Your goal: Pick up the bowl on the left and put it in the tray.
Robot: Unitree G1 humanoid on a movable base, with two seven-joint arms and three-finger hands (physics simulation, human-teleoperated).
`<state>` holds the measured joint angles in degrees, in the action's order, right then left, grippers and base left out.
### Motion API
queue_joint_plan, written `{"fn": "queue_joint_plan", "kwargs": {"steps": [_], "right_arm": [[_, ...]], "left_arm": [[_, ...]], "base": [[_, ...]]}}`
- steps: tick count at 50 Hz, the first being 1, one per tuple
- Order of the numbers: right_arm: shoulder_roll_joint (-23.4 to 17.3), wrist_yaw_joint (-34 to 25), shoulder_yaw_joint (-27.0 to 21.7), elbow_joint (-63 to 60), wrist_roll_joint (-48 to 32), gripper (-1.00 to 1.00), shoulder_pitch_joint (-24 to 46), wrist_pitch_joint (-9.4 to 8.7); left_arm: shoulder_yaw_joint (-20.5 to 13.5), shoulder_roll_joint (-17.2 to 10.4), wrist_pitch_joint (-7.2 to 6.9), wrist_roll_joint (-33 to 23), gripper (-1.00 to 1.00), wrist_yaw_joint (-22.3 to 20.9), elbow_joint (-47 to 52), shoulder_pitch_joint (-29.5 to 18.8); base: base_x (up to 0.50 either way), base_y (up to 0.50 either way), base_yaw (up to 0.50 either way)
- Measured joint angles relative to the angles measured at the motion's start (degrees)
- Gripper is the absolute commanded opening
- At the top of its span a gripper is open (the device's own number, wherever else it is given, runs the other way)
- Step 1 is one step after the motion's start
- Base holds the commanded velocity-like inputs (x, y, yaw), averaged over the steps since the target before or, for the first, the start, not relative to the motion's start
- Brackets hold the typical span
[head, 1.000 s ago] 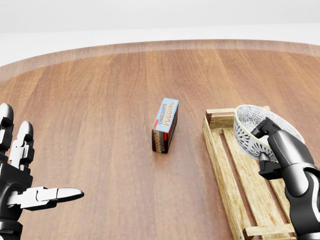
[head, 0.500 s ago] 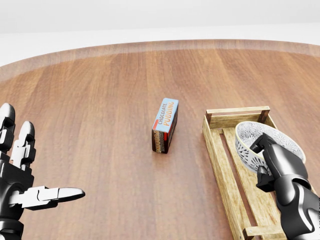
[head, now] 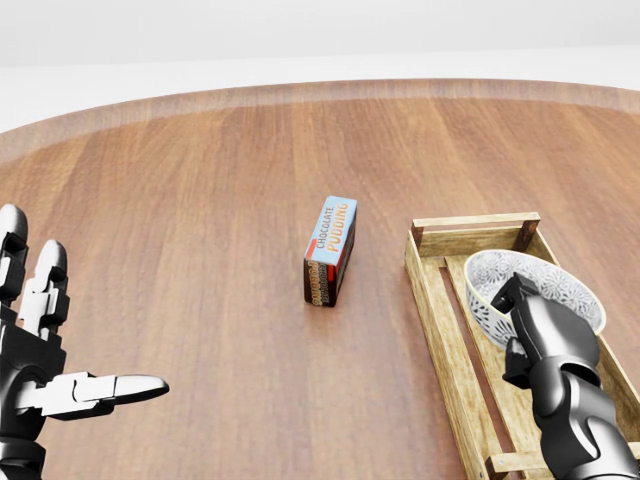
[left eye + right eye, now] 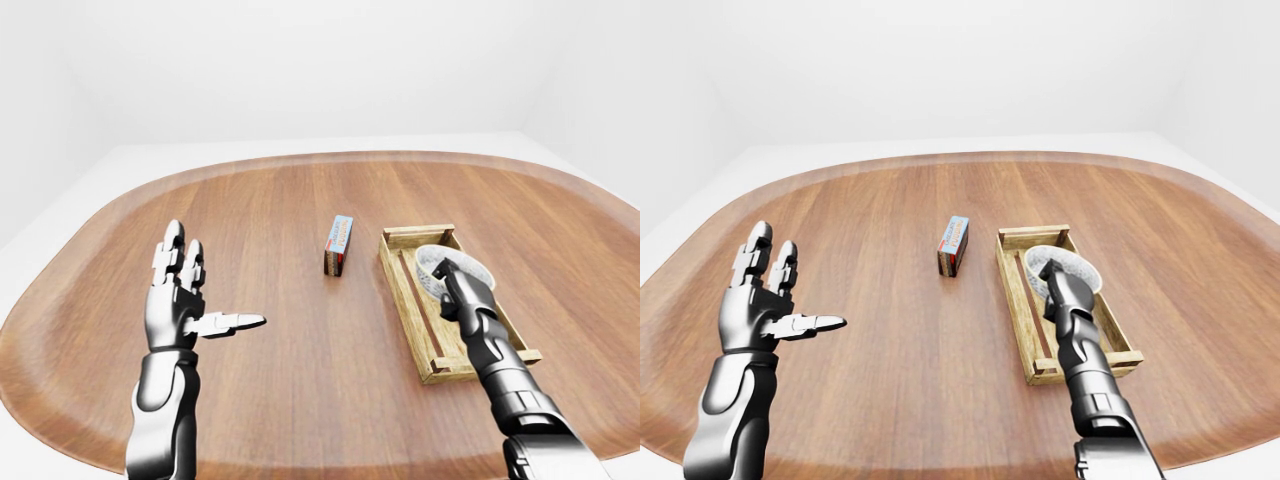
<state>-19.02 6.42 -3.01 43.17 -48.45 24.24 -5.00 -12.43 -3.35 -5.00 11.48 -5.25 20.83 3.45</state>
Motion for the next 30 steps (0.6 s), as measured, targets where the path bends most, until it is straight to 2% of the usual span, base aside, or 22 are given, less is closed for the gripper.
{"fn": "queue_joint_plan", "kwargs": {"steps": [30], "right_arm": [[1.79,1.76,1.62,4.34,-1.01,-1.00,0.36,0.00]], "left_arm": [[0.27,0.15,0.00,-0.22,1.00,0.09,0.21,0.13]], "base": [[0.00,0.00,0.00]]}}
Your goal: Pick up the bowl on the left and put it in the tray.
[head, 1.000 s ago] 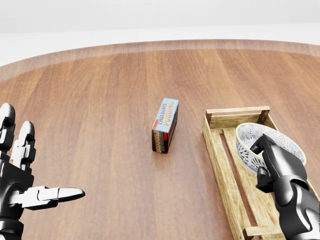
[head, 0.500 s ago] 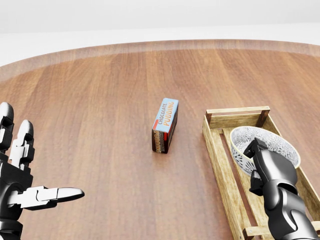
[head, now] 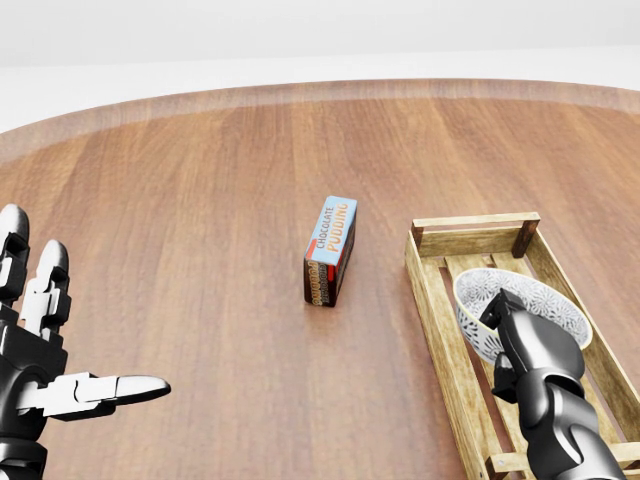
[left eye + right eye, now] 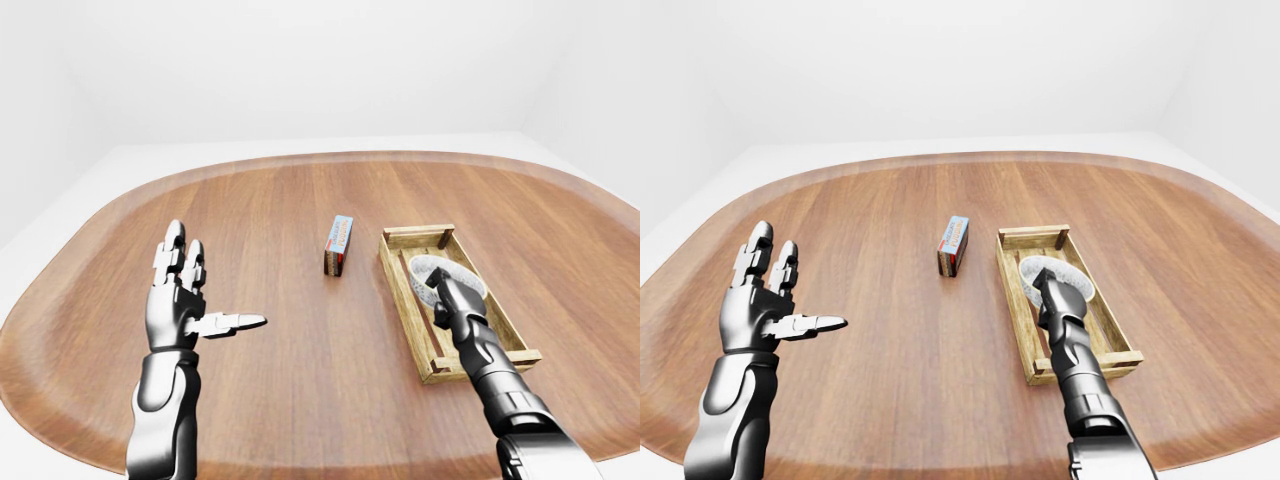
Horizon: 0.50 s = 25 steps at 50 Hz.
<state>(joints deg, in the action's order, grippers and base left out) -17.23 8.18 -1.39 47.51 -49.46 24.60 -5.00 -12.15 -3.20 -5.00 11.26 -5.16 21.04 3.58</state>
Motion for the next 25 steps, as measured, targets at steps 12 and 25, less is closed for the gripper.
{"fn": "queue_joint_plan", "kwargs": {"steps": [12,25], "right_arm": [[0.19,1.17,0.73,0.74,-1.40,-1.00,0.28,0.00],[0.67,2.93,1.16,2.00,-3.09,1.00,1.07,0.00]], "left_arm": [[0.06,0.02,0.00,-0.01,1.00,-0.02,-0.08,0.01],[0.05,0.03,0.00,0.02,1.00,-0.08,-0.06,0.10]], "base": [[0.00,0.00,0.00],[0.00,0.00,0.00]]}}
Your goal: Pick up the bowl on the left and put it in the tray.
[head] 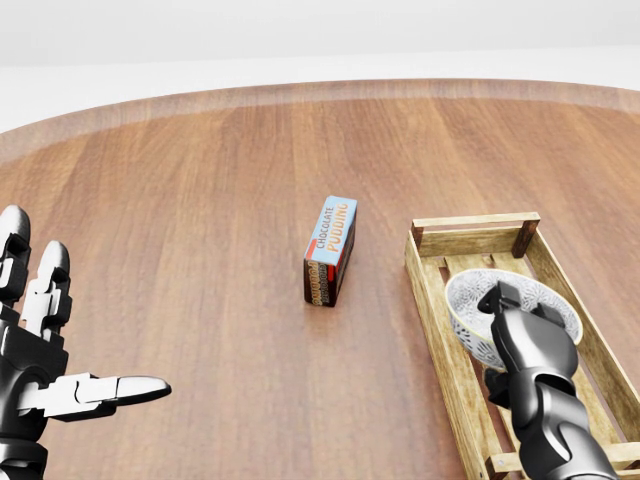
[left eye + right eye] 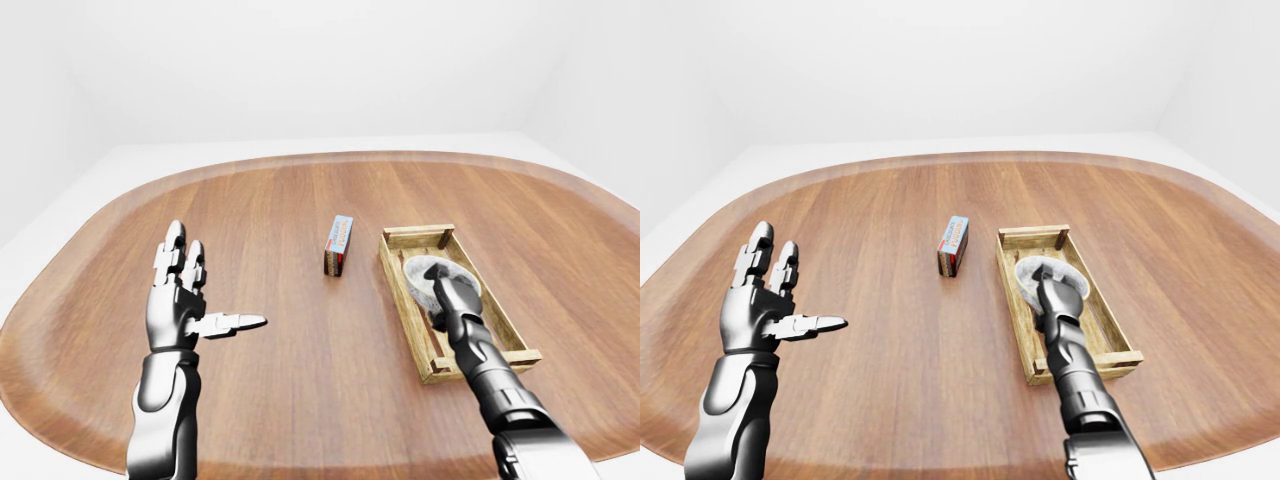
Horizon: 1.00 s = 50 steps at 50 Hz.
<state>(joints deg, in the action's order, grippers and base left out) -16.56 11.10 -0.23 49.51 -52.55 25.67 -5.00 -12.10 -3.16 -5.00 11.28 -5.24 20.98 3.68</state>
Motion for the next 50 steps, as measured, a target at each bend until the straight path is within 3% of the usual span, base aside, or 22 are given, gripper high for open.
{"fn": "queue_joint_plan", "kwargs": {"steps": [31,50], "right_arm": [[0.06,1.28,-0.25,1.37,0.70,1.00,0.47,0.00],[-0.35,-12.87,-2.81,-24.68,-7.45,1.00,-6.41,0.00]], "left_arm": [[0.07,-0.01,0.00,-0.08,1.00,0.04,-0.01,-0.12],[0.36,0.05,0.00,-0.32,1.00,0.11,0.10,-0.13]], "base": [[0.00,0.00,0.00],[0.00,0.00,0.00]]}}
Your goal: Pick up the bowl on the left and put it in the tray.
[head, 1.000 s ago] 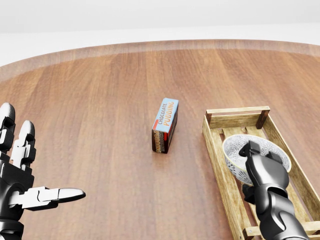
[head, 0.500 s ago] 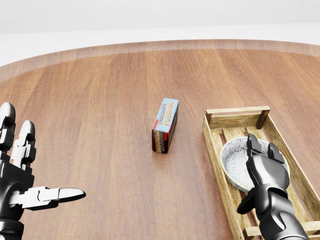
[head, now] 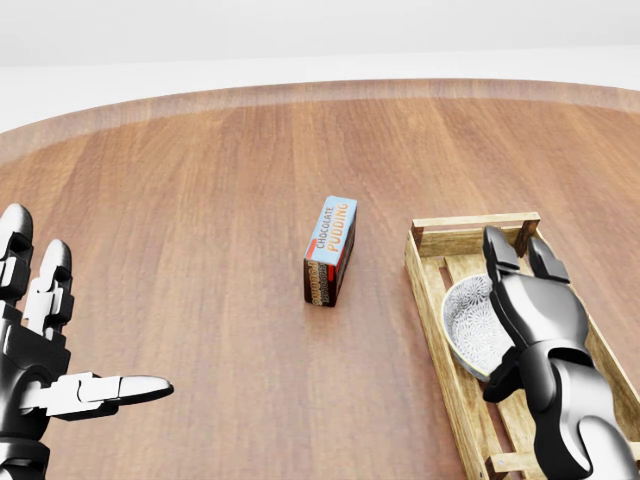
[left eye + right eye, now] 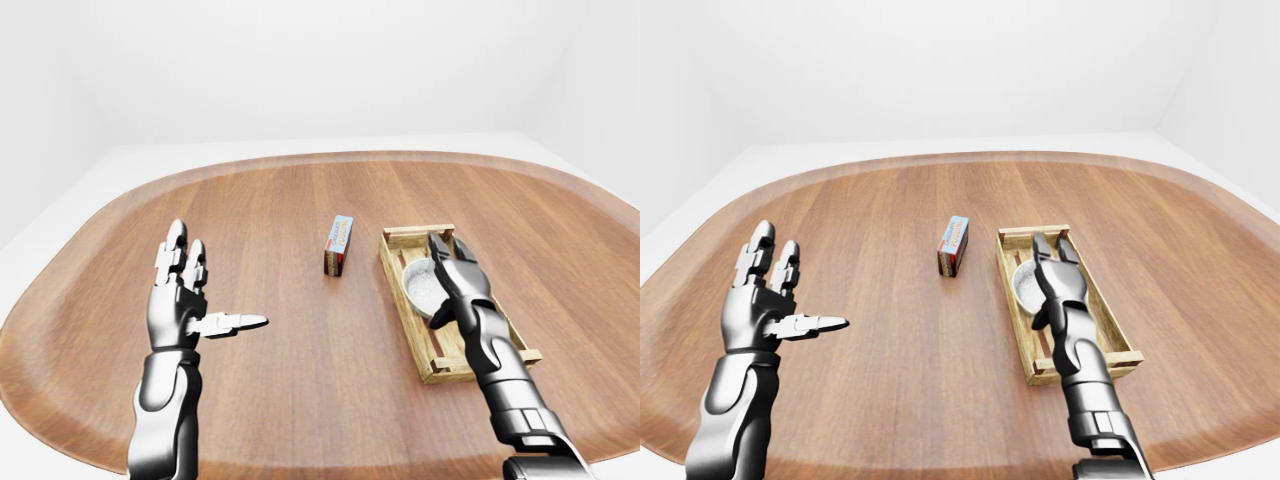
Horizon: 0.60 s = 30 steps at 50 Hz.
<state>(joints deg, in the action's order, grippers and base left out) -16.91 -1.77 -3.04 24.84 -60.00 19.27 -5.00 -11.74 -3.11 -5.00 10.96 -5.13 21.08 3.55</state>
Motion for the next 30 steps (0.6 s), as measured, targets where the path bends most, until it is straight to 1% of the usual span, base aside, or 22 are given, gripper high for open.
{"fn": "queue_joint_plan", "kwargs": {"steps": [9,15,21,30], "right_arm": [[1.15,-8.19,-1.28,-14.05,-6.98,1.00,-2.39,0.00],[2.80,-14.21,-1.49,-24.08,-12.37,1.00,-3.85,0.00],[5.52,-19.92,-0.77,-34.43,-17.64,1.00,-5.56,0.00],[10.95,-29.00,1.82,-50.85,-25.72,1.00,-8.08,0.00]], "left_arm": [[0.00,0.04,0.00,0.02,1.00,-0.03,0.36,0.13],[0.00,0.06,0.00,0.02,1.00,-0.04,0.51,0.18],[-0.05,0.07,0.00,0.07,1.00,-0.08,0.71,0.24],[-0.17,0.07,0.00,0.17,1.00,-0.16,1.01,0.31]], "base": [[0.00,0.00,0.00],[0.00,0.00,0.00],[0.00,0.00,0.00],[0.00,0.00,0.00]]}}
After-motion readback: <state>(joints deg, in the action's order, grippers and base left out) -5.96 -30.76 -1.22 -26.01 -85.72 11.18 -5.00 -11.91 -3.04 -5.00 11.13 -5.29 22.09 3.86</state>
